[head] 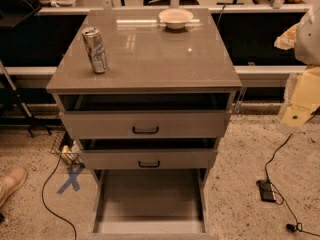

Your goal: Place redbull can into bottom drawer

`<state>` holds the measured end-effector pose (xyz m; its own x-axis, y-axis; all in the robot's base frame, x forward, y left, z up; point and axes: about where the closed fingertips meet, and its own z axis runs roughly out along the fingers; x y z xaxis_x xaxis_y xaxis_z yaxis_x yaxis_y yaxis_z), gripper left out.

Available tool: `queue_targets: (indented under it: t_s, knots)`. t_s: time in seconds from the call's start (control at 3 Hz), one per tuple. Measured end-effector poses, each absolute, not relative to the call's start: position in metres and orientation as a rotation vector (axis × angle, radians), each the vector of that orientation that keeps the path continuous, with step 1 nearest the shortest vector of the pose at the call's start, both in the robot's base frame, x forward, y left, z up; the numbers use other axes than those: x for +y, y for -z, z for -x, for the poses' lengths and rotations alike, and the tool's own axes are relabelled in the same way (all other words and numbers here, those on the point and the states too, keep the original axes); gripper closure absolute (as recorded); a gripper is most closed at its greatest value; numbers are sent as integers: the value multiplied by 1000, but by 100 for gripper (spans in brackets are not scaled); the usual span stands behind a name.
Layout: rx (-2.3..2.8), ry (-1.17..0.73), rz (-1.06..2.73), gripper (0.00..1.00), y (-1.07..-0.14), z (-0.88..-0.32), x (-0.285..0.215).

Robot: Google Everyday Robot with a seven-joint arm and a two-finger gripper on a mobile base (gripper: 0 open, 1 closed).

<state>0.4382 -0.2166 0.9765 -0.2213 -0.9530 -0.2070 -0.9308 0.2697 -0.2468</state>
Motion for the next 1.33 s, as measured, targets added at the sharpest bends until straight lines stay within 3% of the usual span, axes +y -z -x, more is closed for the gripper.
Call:
queue_targets:
  t_s: [0.67,1.33]
  knots:
    - [2215,86,1714,0,-977,-440,-215]
    - [2043,-298,1349,0,-982,-539,-161]
